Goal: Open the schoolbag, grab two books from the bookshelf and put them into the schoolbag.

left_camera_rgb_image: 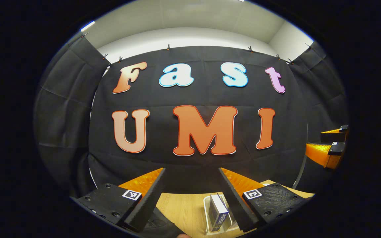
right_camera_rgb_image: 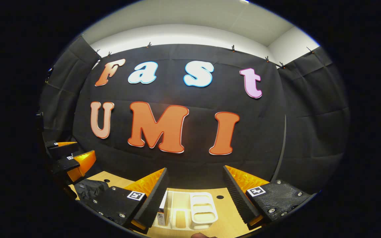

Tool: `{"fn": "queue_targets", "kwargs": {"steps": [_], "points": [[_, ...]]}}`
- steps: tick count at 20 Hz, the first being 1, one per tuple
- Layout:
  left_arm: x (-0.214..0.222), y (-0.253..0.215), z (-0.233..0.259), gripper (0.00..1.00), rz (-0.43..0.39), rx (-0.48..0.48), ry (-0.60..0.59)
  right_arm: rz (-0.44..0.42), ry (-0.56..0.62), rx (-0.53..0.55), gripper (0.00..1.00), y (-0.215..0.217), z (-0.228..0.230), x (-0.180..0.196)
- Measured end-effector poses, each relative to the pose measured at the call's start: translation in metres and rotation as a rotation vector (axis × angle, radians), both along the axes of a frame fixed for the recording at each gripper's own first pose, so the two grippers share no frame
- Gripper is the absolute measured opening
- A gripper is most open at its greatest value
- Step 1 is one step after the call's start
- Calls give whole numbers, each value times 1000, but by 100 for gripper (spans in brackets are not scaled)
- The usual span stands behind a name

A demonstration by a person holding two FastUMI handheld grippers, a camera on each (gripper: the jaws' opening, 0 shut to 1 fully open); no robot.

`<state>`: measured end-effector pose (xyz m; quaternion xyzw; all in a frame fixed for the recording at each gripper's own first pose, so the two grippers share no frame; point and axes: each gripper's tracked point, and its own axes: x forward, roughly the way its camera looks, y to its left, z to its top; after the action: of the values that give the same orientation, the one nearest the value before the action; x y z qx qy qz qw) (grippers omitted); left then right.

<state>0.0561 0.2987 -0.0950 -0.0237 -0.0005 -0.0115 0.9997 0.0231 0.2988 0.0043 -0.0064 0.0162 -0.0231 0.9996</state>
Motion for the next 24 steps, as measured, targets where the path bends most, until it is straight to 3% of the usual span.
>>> {"fn": "queue_targets", "kwargs": {"steps": [2, 6, 8, 14, 15, 16, 17, 19, 20, 24], "points": [[-2, 0, 5, 96, 17, -11, -17, 19, -5, -14, 100, -2, -1, 3], [-5, -2, 4, 100, 47, -1, -34, 52, 11, 5, 96, -3, -12, 6], [-4, -5, 2, 96, 41, 0, -30, 59, 21, 13, 96, -6, -16, 8], [-6, -3, -15, 96, 49, 75, 6, 62, 43, 18, 100, -17, -27, 15], [-7, -3, -18, 100, 50, 91, 13, 58, 47, 23, 96, -19, -30, 17], [-8, -3, -22, 96, 52, 102, 22, 59, 50, 30, 96, -22, -31, 19], [-9, -1, -24, 99, 57, 112, 29, 58, 51, 33, 96, -22, -33, 22], [-11, 5, -30, 96, 71, 133, 49, 61, 47, 30, 96, -23, -33, 25], [-12, 6, -35, 100, 74, 144, 60, 61, 45, 25, 96, -23, -32, 27], [-13, 12, -74, 96, 81, 187, 158, 69, 43, 12, 96, -23, -34, 33]]}}
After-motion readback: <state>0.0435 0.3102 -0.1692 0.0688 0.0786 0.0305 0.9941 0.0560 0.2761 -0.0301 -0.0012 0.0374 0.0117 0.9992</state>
